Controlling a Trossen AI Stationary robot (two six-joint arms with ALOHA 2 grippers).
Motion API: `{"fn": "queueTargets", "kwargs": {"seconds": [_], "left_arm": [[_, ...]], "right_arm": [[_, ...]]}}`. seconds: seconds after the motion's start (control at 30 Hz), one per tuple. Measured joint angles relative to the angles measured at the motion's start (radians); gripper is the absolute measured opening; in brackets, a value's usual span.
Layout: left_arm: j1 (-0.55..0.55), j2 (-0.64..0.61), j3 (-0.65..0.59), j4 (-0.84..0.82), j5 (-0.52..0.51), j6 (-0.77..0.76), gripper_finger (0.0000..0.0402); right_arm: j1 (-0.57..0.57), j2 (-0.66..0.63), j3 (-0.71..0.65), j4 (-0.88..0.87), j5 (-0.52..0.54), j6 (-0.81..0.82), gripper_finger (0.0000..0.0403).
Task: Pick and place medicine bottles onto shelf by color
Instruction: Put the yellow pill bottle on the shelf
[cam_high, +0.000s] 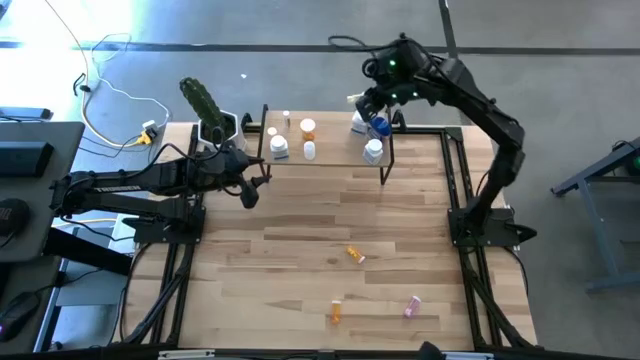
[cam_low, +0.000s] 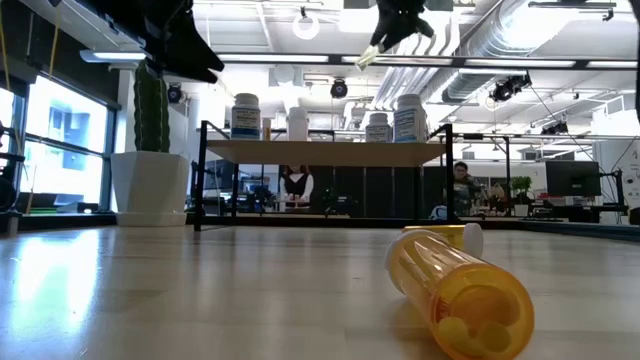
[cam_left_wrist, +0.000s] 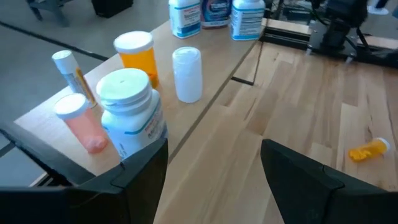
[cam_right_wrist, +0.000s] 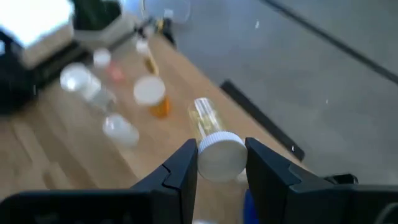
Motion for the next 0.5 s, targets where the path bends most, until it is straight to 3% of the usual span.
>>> {"fn": "queueTargets", "kwargs": {"seconds": [0.2,0.5], "left_arm": [[0.000,0.000,0.000,0.000,-0.030,-0.054,0.0248],[0.000,0.000,0.000,0.000,-0.058,-0.065,0.0248]], "right_arm": [[0.001,0.095,0.082,-0.141,-0.063,-0.129,0.0103],[0.055,0.181,0.082,-0.229,-0.057,-0.269,0.0103]]}}
